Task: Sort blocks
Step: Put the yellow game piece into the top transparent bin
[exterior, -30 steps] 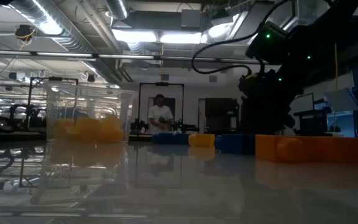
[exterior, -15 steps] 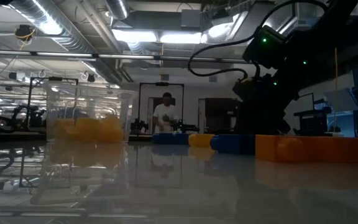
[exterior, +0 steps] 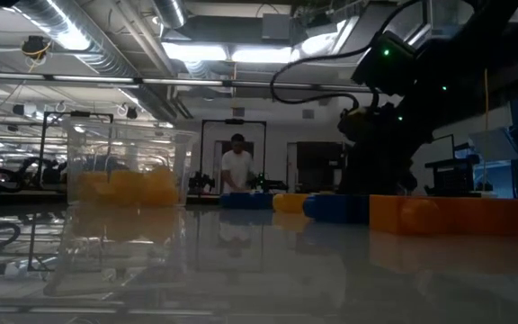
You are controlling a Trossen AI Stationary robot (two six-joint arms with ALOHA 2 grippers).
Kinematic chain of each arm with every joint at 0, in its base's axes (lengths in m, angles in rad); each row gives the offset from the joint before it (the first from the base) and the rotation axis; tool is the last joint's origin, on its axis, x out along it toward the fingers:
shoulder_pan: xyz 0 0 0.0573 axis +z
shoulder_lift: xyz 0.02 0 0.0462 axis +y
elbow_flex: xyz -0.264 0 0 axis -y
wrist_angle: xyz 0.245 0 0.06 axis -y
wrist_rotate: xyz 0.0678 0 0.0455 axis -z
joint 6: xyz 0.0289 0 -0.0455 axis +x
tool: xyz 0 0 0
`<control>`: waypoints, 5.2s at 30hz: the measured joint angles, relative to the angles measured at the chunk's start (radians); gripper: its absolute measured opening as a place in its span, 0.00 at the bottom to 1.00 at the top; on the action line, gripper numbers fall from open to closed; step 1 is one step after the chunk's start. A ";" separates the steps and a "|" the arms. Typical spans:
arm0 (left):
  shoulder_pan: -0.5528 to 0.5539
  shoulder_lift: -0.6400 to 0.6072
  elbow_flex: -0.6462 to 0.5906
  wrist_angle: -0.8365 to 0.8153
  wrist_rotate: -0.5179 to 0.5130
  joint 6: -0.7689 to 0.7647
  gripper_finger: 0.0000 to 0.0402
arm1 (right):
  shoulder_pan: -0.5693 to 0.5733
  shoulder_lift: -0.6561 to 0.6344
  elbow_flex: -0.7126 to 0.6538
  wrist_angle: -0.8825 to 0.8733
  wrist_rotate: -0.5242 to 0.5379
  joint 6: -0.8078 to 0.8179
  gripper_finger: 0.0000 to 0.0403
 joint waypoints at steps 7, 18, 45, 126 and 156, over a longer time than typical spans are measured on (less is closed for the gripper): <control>0.000 0.000 0.000 0.000 0.000 0.000 0.33 | 0.027 0.000 0.000 0.029 0.063 -0.018 0.42; 0.000 0.000 0.000 0.000 0.000 0.000 0.33 | 0.027 0.001 0.000 0.031 0.134 -0.029 0.42; 0.001 -0.104 0.000 -0.034 -0.050 0.030 0.33 | 0.025 0.030 0.153 0.592 0.200 -0.421 0.42; 0.002 -0.317 0.000 -0.190 -0.550 -0.002 0.33 | -0.319 0.539 1.346 -1.134 -0.052 -1.122 0.63; 0.001 -0.317 0.000 -0.190 -0.550 -0.007 0.33 | -0.199 0.545 1.050 -1.003 0.105 -1.529 0.63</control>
